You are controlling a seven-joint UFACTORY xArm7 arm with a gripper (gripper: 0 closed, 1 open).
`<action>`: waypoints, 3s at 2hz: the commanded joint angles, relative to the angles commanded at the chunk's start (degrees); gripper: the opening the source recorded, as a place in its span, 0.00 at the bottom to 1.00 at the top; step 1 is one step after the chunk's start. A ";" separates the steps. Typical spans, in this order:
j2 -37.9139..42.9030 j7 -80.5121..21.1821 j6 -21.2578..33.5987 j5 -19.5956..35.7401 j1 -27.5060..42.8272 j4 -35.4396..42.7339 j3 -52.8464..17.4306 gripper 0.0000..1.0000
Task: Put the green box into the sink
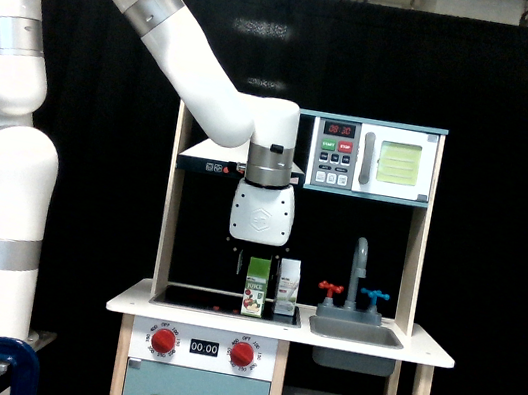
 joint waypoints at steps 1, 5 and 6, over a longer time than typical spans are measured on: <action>3.89 1.73 -3.22 2.72 1.33 1.13 3.18 1.00; 33.15 -7.21 12.06 6.82 -11.55 41.79 4.91 0.00; 28.79 -7.16 7.62 6.14 -12.63 33.53 7.53 1.00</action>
